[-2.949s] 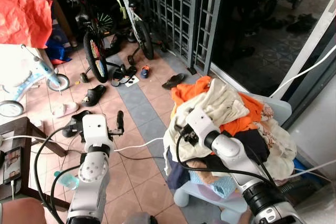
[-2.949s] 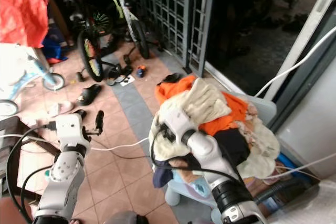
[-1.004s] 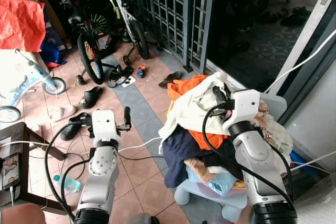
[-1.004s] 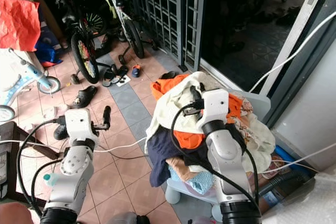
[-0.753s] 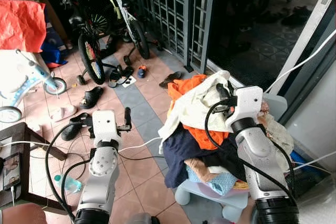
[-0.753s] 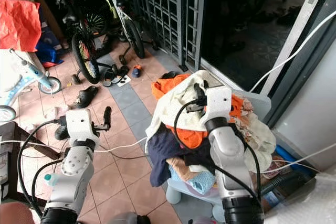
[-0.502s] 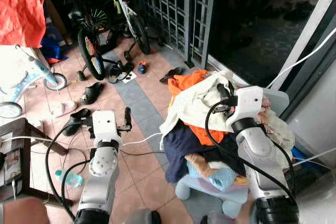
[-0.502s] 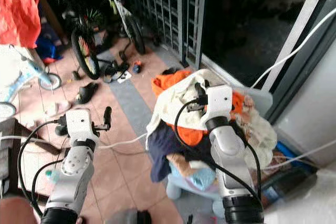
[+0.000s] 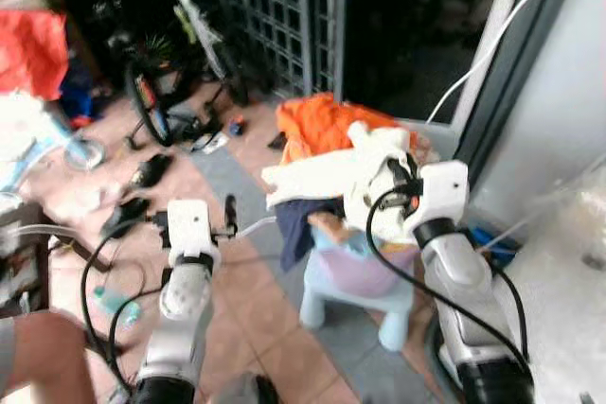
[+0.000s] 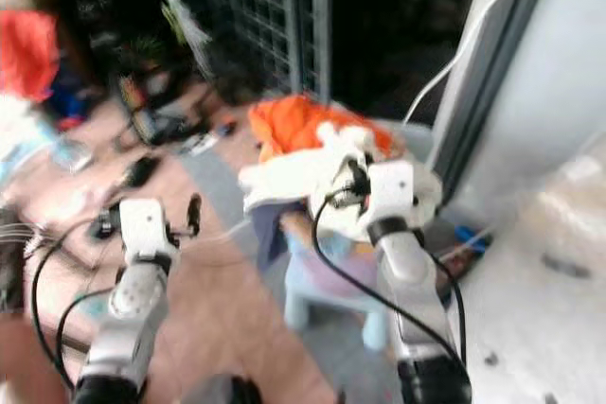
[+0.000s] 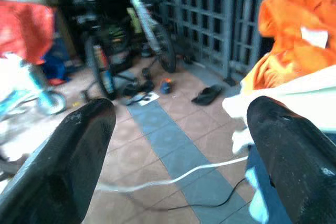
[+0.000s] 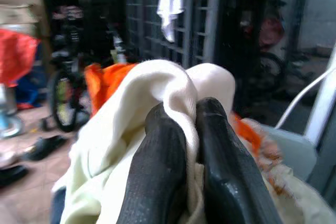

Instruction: Clothes washing

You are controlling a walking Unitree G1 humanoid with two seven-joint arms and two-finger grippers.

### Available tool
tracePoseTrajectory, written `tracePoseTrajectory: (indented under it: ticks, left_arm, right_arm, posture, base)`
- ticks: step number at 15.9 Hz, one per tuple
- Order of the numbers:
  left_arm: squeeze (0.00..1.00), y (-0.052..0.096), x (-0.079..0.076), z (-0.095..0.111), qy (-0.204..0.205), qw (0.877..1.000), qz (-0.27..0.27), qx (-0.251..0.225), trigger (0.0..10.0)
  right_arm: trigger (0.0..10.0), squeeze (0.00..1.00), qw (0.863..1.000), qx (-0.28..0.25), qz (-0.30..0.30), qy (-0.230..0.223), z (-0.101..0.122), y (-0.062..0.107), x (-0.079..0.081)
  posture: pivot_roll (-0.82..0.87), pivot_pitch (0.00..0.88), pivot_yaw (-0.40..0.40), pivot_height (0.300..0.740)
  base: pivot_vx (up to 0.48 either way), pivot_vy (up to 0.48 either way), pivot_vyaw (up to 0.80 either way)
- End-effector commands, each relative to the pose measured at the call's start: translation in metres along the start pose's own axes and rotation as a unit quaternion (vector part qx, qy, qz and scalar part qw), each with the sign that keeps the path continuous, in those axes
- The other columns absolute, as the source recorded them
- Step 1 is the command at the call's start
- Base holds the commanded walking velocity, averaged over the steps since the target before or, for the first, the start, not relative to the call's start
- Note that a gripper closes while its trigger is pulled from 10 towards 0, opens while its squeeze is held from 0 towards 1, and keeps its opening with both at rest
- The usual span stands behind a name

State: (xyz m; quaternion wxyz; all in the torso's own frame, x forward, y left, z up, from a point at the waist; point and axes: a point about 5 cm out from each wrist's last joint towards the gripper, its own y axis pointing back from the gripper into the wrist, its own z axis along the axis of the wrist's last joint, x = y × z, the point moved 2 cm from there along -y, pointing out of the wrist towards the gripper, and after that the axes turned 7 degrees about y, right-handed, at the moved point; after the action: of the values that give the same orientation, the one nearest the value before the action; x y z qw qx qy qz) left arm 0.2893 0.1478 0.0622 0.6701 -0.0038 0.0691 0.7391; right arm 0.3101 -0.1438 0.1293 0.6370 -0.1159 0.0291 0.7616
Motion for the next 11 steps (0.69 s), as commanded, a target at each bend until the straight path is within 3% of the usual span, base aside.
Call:
tracePoseTrajectory:
  ticks: [1, 4, 11]
  left_arm:
    - [0.0, 0.0015, 0.004, -0.0061, -0.011, 1.0, 0.006, 0.012, 10.0]
    - [0.0, 0.0009, 0.0031, -0.0059, -0.01, 1.0, 0.004, 0.01, 10.0]
    - [0.0, 0.0024, 0.0086, -0.0101, 0.017, 0.999, 0.024, 0.022, 10.0]
  right_arm:
    - [10.0, 0.0, 1.0, 0.007, -0.002, 0.0, -0.0038, 0.0023, -0.0008]
    - [10.0, 0.0, 1.0, 0.007, -0.002, 0.001, -0.0041, 0.0017, -0.0013]
    - [10.0, 0.0, 1.0, 0.017, -0.004, 0.006, -0.0085, 0.0065, -0.0005]
  posture:
    - [-0.09, 0.0, 0.117, 0.74]
    - [-0.09, 0.0, 0.116, 0.74]
    - [-0.1, 0.0, 0.098, 0.74]
  base:
    - [-0.345, 0.0, -0.8]
    - [-0.336, 0.0, -0.8]
    - [0.0, 0.0, -0.8]
